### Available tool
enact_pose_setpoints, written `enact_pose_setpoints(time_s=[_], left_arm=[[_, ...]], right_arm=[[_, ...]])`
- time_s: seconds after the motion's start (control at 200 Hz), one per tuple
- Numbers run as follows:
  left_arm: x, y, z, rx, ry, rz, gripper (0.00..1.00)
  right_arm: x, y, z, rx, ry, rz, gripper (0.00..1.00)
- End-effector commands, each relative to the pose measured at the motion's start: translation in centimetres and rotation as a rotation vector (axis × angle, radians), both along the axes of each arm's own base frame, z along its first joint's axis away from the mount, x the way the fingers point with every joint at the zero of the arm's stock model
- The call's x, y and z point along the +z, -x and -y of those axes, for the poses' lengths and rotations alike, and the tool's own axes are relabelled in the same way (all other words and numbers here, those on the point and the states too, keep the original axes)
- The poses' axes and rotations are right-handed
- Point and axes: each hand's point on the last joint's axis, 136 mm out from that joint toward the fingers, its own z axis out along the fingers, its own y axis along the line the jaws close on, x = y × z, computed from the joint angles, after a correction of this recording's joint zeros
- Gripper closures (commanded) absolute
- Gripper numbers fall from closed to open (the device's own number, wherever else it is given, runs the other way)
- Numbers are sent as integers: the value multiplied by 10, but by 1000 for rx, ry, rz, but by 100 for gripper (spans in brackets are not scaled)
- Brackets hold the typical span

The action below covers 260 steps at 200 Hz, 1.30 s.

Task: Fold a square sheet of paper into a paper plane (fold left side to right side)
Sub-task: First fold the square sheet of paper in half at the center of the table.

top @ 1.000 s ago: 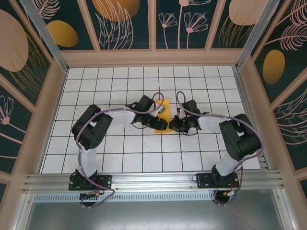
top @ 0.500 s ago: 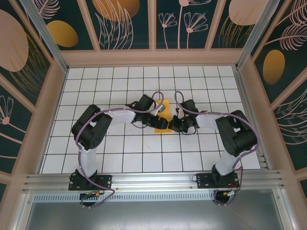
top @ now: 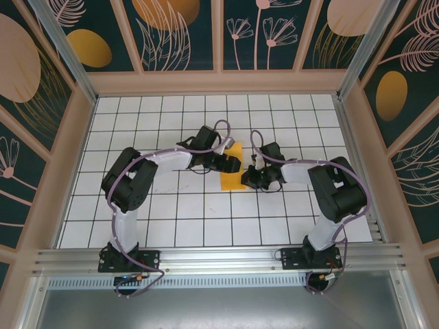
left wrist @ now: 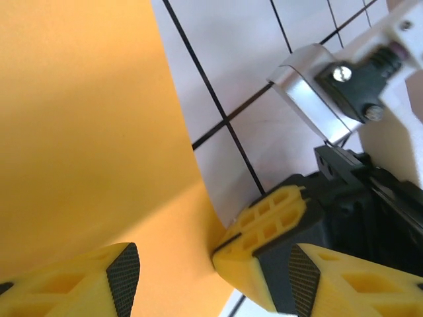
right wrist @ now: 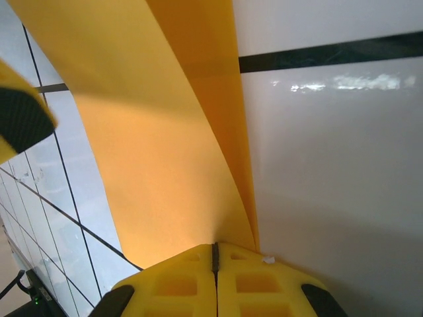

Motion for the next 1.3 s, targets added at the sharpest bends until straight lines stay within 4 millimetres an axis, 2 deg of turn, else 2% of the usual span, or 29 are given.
enact_pose_setpoints(time_s=[0.0,0.325,0.581,1.296], left_arm=[[-20,-17,-8,63,-51,-19,36],[-32,-43,-19,139,-115,-11,34],[-39,-55,-23,167,-130,-10,34],[-41,-103,-29,238,-130,8,33]], right_arm=[[-52,27,35,-22,212,-119,92],[-60,32,43,-12,263,-139,92],[-62,35,44,-2,270,-146,92],[-65,39,48,6,285,-158,92]])
